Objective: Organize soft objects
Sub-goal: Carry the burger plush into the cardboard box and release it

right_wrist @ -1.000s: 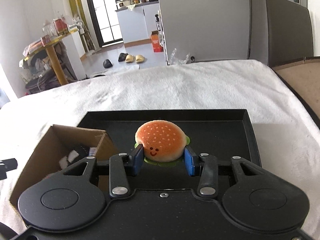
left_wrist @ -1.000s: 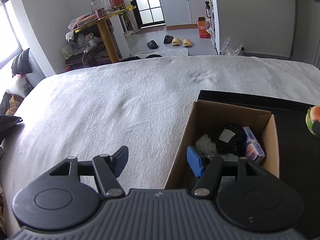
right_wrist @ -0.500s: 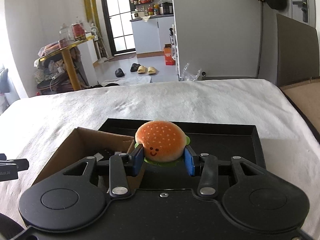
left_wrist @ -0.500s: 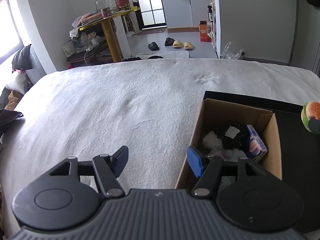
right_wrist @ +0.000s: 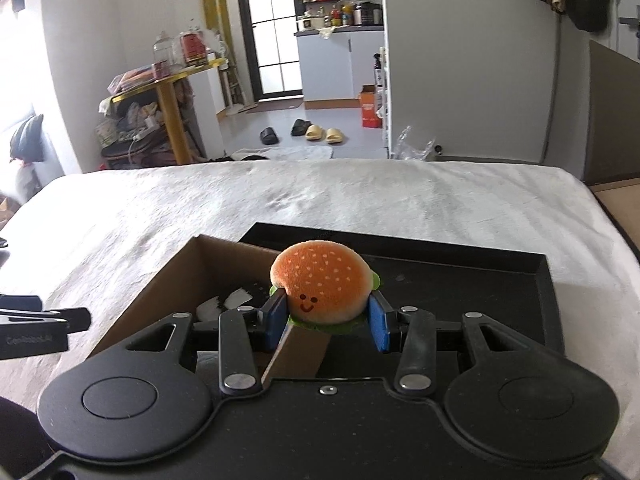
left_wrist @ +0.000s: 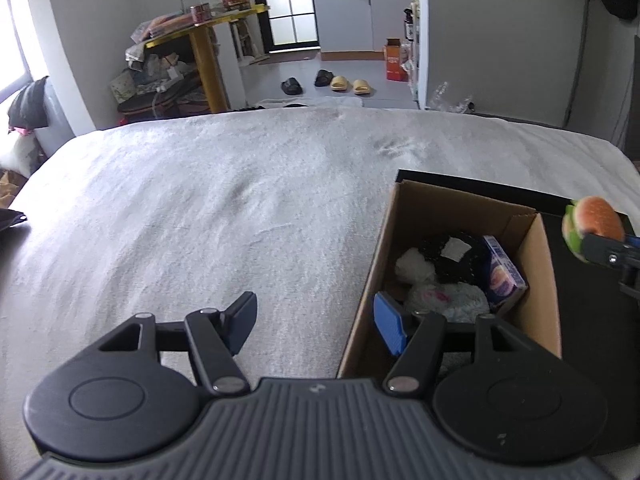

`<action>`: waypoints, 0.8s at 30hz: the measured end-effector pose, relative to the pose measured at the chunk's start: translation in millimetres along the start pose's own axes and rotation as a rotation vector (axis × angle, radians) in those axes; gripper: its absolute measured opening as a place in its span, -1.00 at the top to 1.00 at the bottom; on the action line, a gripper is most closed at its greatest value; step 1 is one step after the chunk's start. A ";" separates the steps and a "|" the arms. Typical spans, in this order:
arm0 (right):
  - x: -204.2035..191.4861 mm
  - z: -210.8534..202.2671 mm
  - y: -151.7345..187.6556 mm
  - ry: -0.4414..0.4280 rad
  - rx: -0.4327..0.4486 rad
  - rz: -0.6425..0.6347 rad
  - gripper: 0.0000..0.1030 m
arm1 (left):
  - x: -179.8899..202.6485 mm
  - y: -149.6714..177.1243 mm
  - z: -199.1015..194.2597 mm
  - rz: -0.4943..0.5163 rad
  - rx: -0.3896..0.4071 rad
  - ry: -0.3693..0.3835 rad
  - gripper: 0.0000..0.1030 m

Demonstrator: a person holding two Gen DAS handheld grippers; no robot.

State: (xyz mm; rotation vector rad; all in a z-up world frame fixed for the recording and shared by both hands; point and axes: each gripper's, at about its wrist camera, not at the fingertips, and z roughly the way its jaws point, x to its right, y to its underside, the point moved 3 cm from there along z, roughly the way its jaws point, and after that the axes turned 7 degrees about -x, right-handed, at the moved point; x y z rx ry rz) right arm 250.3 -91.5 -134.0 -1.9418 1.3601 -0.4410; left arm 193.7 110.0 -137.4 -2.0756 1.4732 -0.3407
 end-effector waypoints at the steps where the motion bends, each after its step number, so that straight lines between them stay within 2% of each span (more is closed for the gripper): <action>1: -2.2 0.5 0.2 -0.006 -0.003 -0.002 0.18 | 0.1 0.8 1.4 0.000 -0.001 0.008 -0.23; 8: -18.5 6.1 5.5 -0.049 -0.032 -0.037 0.18 | -2.6 8.0 14.9 -0.018 -0.027 0.063 -0.21; 14: -35.0 12.6 9.3 -0.065 -0.059 -0.073 0.18 | -5.8 19.1 25.1 -0.036 -0.061 0.131 -0.11; 17: -43.1 14.2 11.5 -0.065 -0.062 -0.098 0.17 | -8.5 19.5 26.9 -0.046 -0.056 0.164 0.12; 19: -48.3 16.8 13.4 -0.060 -0.068 -0.117 0.17 | -9.5 20.5 31.7 -0.049 -0.076 0.188 0.55; 21: -52.3 20.3 15.6 -0.052 -0.079 -0.127 0.17 | -8.3 22.1 35.8 -0.047 -0.091 0.216 0.74; 24: -56.2 21.9 17.2 -0.044 -0.080 -0.144 0.17 | -8.7 22.6 37.2 -0.051 -0.082 0.233 0.76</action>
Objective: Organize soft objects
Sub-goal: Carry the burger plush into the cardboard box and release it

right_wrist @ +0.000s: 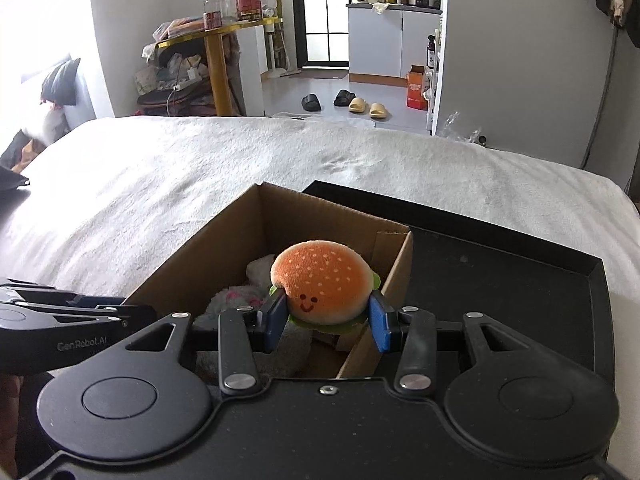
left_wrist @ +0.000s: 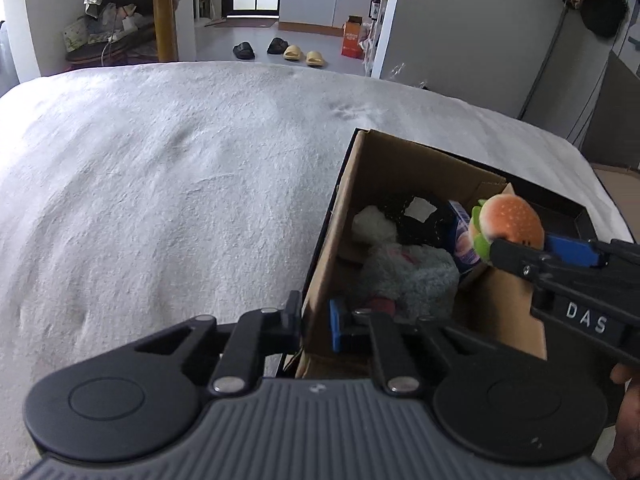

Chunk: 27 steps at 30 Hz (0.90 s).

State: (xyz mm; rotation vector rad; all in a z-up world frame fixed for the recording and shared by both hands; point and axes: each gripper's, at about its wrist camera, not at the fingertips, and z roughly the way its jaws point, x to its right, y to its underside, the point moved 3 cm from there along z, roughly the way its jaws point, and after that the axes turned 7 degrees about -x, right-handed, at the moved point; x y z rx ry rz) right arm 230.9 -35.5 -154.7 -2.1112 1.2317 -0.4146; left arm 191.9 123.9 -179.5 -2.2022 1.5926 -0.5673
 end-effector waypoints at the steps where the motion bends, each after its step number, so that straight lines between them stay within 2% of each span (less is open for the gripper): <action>1: -1.5 -0.4 0.4 0.001 0.000 -0.005 0.16 | -1.1 0.0 0.5 -0.007 0.000 0.006 0.78; 8: -13.1 -0.2 1.6 0.011 -0.029 -0.039 0.14 | -6.7 2.4 0.1 -0.030 -0.002 0.061 0.79; 11: -18.3 3.6 3.5 0.050 -0.049 -0.068 -0.03 | -7.5 3.9 -0.6 -0.024 -0.002 0.073 0.79; 13: -21.0 3.2 7.0 0.068 -0.052 -0.081 -0.24 | -7.3 4.8 -0.7 -0.020 -0.009 0.068 0.79; 15: -24.2 -1.7 10.5 0.074 -0.043 -0.084 -0.32 | -7.5 3.6 -1.9 -0.025 -0.021 0.078 0.78; 20: -21.4 -12.7 17.9 0.063 -0.038 -0.008 -0.33 | -12.8 1.3 -6.6 -0.032 -0.019 0.095 0.77; 23: -21.7 -22.6 14.7 0.064 0.000 0.019 -0.30 | -14.9 0.6 -15.0 -0.043 -0.017 0.093 0.77; 27: -21.5 -31.3 7.2 0.056 0.027 0.022 -0.08 | -13.0 -1.2 -36.1 -0.022 0.019 0.066 0.71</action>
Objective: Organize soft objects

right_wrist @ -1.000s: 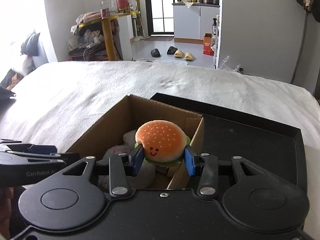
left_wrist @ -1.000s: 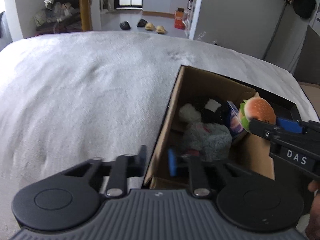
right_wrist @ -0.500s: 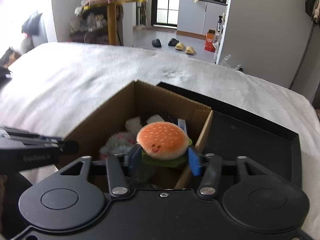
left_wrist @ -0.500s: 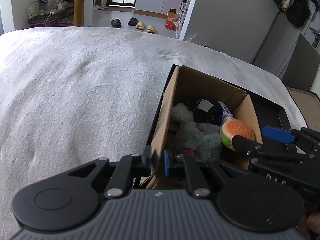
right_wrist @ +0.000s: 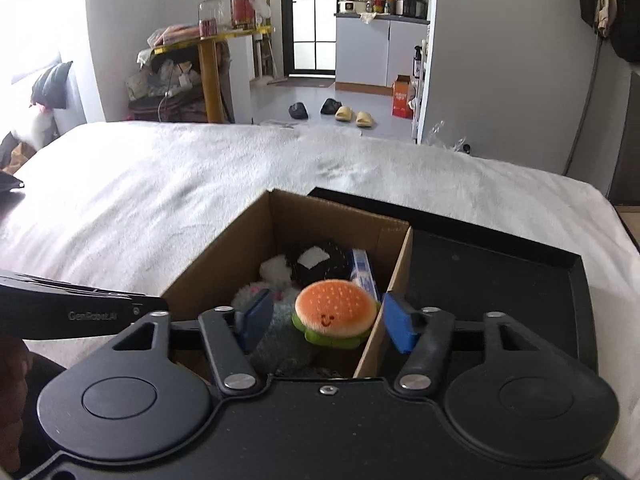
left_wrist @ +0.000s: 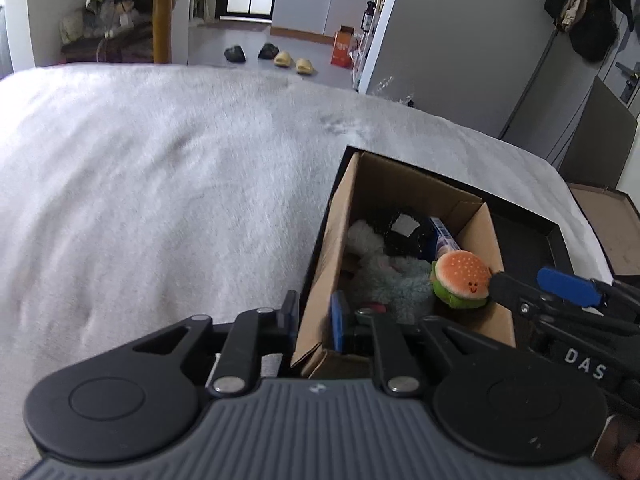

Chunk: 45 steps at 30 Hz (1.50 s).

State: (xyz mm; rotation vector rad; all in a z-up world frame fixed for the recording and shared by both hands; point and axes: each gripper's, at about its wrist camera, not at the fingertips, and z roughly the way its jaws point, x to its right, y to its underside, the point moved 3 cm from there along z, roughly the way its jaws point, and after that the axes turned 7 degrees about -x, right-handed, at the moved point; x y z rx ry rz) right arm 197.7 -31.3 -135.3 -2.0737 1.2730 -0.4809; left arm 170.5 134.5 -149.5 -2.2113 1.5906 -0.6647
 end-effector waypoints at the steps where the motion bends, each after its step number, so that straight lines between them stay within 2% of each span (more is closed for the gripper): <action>1: 1.9 -4.2 0.4 -0.003 0.001 0.020 -0.08 | 1.2 -0.9 -4.3 0.002 0.001 0.003 0.70; 5: 12.4 -19.6 5.7 -0.019 -0.005 0.115 -0.08 | 4.1 -3.2 -20.9 0.000 0.008 0.005 0.62; 10: 25.2 -42.1 12.7 -0.010 0.005 0.199 -0.11 | 17.4 -1.6 -44.4 0.042 0.027 0.011 0.24; 15: 38.2 -69.1 24.2 -0.003 0.013 0.265 -0.14 | 36.7 2.8 -67.4 0.103 0.039 0.039 0.03; 18: 43.7 -84.7 27.5 -0.003 0.022 0.300 -0.24 | 48.9 4.7 -80.6 0.142 0.038 0.048 -0.08; 25: 50.2 -121.1 30.5 0.001 0.071 0.324 -0.50 | 64.5 12.3 -114.1 0.187 0.066 0.051 -0.47; 33: 58.5 -148.9 33.2 0.003 0.101 0.346 -0.78 | 75.7 20.4 -139.9 0.217 0.079 0.050 -0.62; 38: 62.3 -162.0 34.7 0.011 0.094 0.361 -1.00 | 77.6 24.6 -149.5 0.229 0.056 0.053 -0.64; 45: 65.9 -179.2 41.1 0.007 0.068 0.378 -1.00 | 82.4 34.5 -169.3 0.277 0.058 0.046 -0.79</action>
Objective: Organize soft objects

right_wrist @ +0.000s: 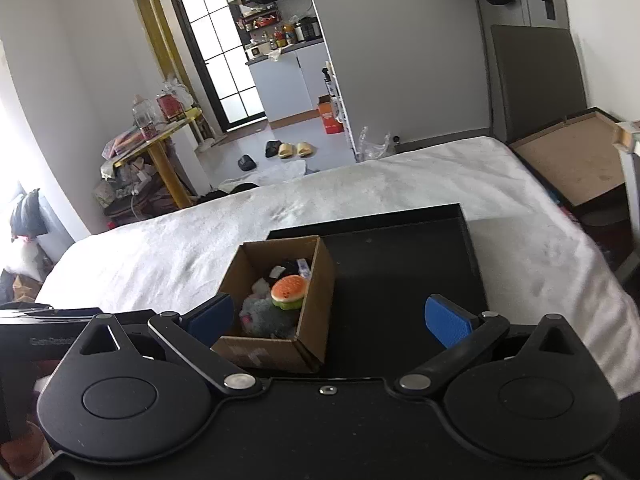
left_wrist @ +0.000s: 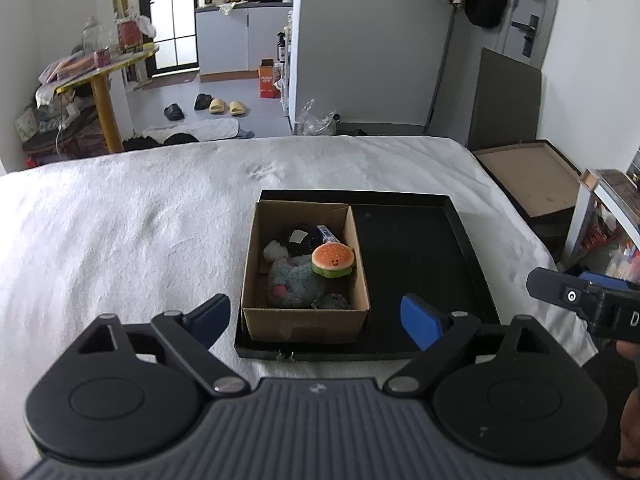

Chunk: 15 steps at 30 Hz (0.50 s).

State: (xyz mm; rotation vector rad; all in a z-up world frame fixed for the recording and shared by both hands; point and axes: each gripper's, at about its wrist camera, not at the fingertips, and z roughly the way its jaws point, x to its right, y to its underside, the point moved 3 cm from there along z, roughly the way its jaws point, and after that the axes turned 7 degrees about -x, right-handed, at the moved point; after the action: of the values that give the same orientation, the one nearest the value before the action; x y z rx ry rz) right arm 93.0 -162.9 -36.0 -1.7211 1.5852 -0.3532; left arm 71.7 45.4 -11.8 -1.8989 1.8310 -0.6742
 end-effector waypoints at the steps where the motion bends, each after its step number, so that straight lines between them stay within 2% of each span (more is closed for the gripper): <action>1: 1.1 -2.6 0.7 0.004 -0.003 0.003 -1.00 | 1.1 1.5 -2.9 0.002 0.000 0.003 -0.80; 7: 2.9 -20.0 5.5 0.017 -0.028 0.008 -1.00 | 6.3 9.1 -21.4 0.035 0.014 -0.008 -0.91; 15: 4.7 -44.8 9.2 0.076 -0.012 0.025 -1.00 | 14.5 13.2 -40.1 0.076 0.026 -0.031 -0.94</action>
State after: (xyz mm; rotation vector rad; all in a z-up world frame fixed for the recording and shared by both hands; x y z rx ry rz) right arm 57.8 -182.0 -13.3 -1.7139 1.6652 -0.4020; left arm 37.2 31.7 13.0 -1.8029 1.8562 -0.6371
